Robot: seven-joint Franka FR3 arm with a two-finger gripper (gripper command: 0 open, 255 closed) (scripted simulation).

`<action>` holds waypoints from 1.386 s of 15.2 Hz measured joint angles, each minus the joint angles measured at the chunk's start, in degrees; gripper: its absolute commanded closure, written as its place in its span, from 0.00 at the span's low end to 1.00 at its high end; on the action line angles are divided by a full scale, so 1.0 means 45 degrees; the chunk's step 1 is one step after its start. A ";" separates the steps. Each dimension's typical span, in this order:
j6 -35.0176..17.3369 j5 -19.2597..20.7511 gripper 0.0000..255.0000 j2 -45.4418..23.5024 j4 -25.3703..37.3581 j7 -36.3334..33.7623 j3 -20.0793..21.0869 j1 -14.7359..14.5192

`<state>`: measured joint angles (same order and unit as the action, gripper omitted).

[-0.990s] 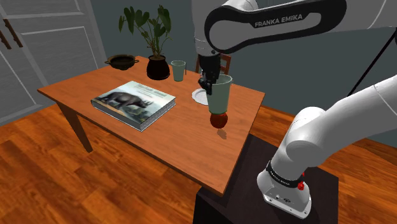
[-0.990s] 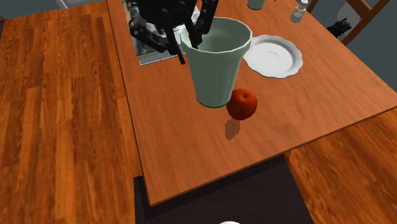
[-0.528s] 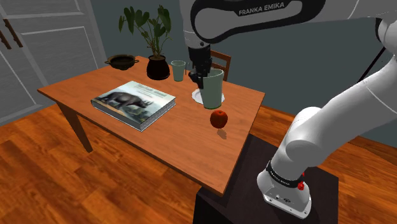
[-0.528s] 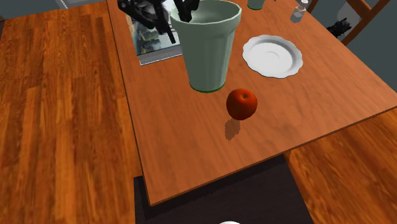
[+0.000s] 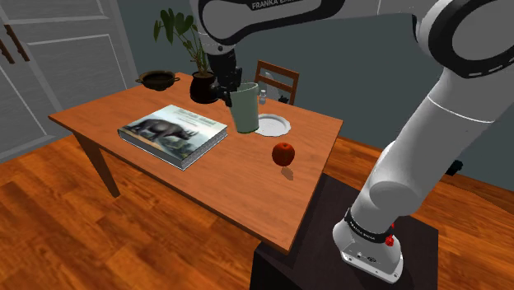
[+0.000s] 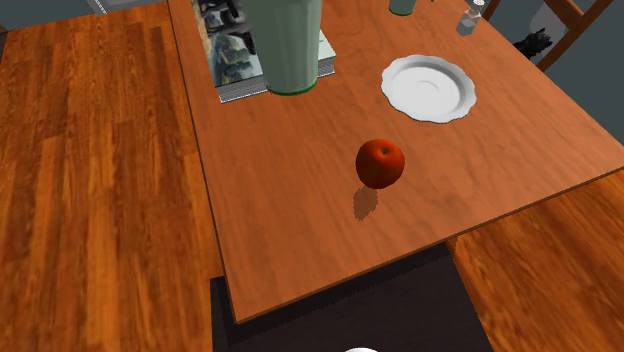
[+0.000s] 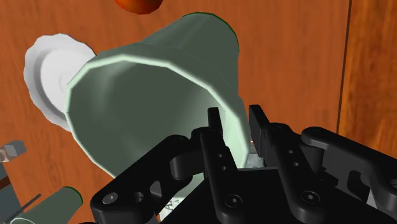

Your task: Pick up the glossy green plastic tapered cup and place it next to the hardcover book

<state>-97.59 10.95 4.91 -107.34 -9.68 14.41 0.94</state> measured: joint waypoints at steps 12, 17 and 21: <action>0.0613 0.1067 1.00 -0.4371 0.4652 -0.0762 0.0267 -0.0488; -0.0221 0.1095 1.00 -0.4356 0.3783 -0.0951 0.0255 -0.0450; -0.0805 0.1155 1.00 -0.4478 0.3312 -0.1049 0.0224 -0.0413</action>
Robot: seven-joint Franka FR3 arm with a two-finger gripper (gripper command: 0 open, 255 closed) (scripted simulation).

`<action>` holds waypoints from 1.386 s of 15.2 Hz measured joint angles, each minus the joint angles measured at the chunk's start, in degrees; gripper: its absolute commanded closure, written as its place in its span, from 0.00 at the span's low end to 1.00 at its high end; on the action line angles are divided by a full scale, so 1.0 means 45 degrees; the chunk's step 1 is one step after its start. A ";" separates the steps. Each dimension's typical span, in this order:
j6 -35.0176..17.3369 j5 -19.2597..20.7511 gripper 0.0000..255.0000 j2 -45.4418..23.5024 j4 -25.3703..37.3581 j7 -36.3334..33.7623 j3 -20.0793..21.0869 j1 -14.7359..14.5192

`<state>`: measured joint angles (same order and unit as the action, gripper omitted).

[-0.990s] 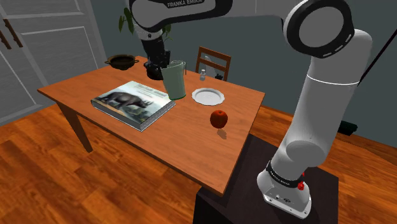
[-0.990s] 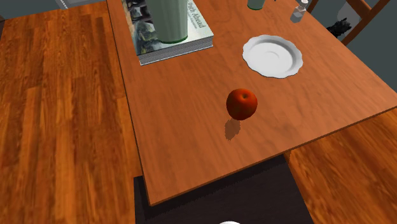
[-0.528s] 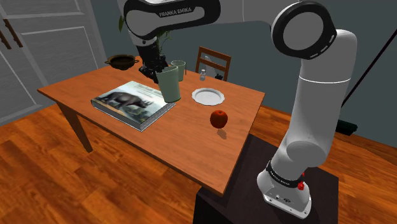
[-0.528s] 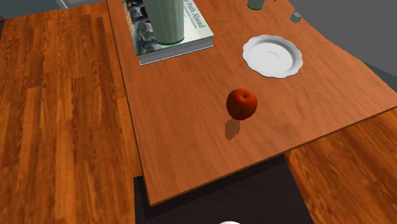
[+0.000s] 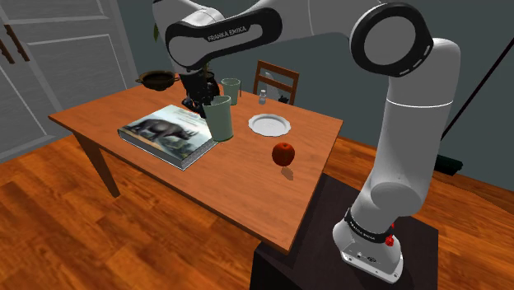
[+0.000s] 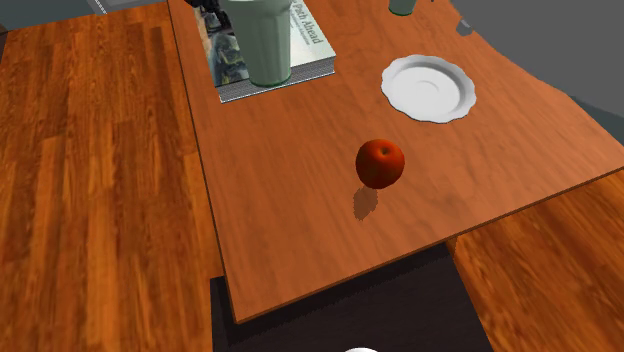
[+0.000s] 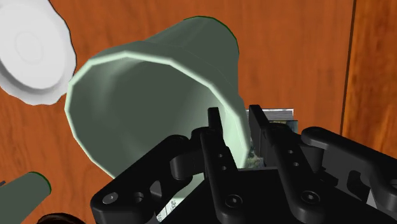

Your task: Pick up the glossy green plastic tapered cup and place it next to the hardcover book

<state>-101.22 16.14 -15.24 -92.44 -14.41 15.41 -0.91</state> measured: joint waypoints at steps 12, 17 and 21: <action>-0.1815 0.0261 1.00 -0.0447 -0.1445 -0.0485 -0.0070 0.0017; -0.2505 0.0421 1.00 -0.0782 -0.1832 -0.0681 -0.0126 0.0013; -0.3118 0.0563 1.00 -0.1015 -0.2243 -0.0871 -0.0172 0.0007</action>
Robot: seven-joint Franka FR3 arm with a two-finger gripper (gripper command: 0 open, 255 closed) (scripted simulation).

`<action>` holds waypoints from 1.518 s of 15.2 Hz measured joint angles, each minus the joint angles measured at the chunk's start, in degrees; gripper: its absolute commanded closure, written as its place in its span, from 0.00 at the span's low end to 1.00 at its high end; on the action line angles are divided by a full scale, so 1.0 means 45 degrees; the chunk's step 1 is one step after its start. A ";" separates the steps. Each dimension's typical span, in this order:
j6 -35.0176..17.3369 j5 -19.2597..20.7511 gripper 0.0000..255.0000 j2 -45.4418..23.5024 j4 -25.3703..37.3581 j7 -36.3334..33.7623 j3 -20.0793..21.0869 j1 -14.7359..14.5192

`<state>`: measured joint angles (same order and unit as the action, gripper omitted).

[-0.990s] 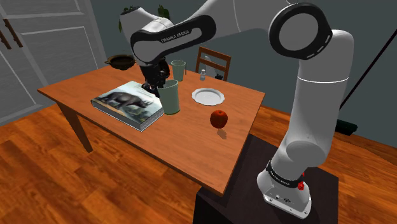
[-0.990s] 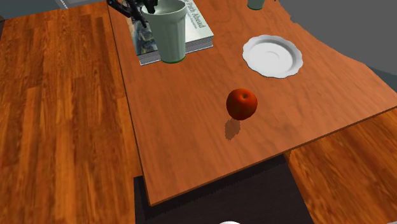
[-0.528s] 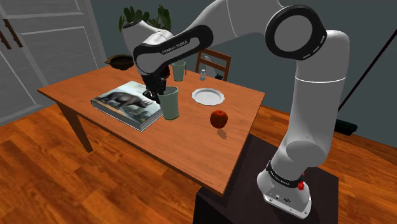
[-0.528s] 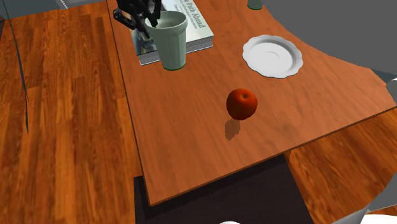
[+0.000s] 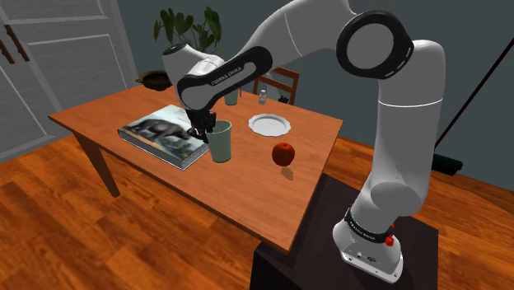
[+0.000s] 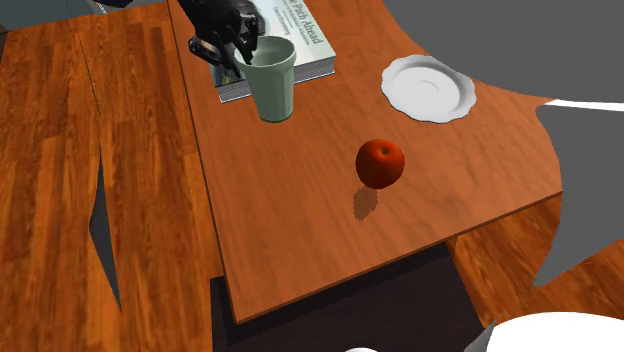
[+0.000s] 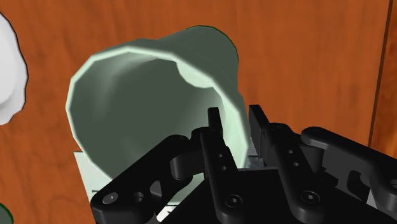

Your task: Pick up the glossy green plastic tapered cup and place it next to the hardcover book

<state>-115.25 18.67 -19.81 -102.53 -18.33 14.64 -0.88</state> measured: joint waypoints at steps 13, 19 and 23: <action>-0.0833 0.0257 0.00 -0.0501 -0.0377 -0.0302 -0.0090 -0.0047; -0.0667 0.0214 0.00 -0.0443 -0.0261 -0.0282 -0.0063 -0.0069; 0.0411 -0.0048 0.00 -0.0020 0.0424 -0.0103 0.0085 -0.0163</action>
<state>-113.40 18.46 -19.90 -100.62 -18.79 15.02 -1.62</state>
